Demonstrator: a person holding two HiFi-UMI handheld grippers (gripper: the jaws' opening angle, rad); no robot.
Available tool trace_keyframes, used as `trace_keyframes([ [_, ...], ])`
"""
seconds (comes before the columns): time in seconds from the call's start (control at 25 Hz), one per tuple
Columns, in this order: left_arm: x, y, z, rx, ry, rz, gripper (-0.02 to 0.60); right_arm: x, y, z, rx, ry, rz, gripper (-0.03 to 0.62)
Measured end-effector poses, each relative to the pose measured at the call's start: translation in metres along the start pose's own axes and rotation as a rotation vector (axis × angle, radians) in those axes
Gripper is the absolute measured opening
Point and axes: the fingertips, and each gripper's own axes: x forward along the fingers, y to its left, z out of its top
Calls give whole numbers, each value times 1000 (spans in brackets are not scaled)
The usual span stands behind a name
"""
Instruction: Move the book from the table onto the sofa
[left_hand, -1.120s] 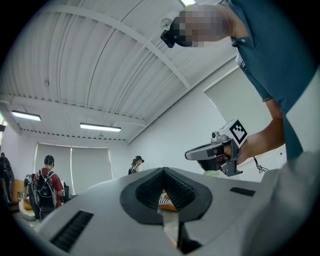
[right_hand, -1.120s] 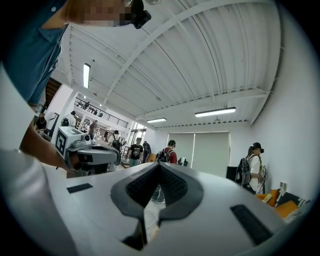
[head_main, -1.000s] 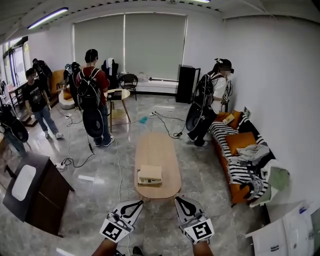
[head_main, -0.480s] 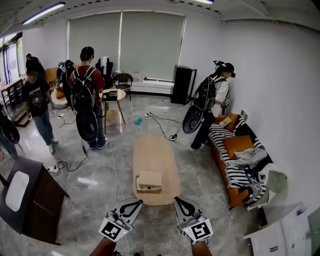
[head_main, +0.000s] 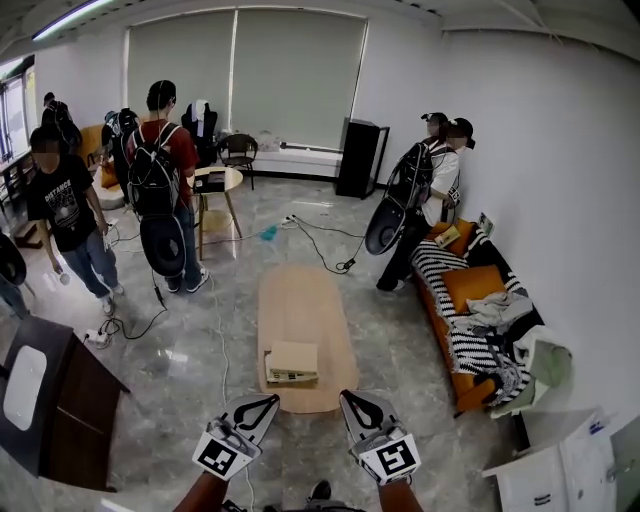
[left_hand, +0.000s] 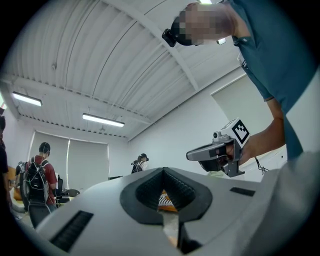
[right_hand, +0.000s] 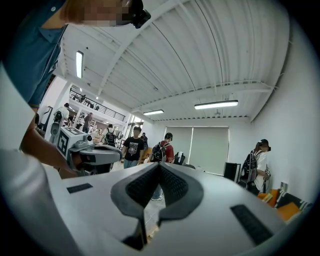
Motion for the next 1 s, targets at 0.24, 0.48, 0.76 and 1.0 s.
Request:
trace_keyframes([
  [0.24,42,12,-17,8,33,32,3,25,-42,-20,20,-14,44,14],
  [0.48,99,14,-30,23,62,59,3,38,-88,-33,44,-22,104,14],
  [0.76,145,15,-46,25,87,82,3,45,-132,-49,59,-27,133,14],
  [1.0,174,22,-62,18,112,74,3,52,-163,-76,89,-31,111,14],
])
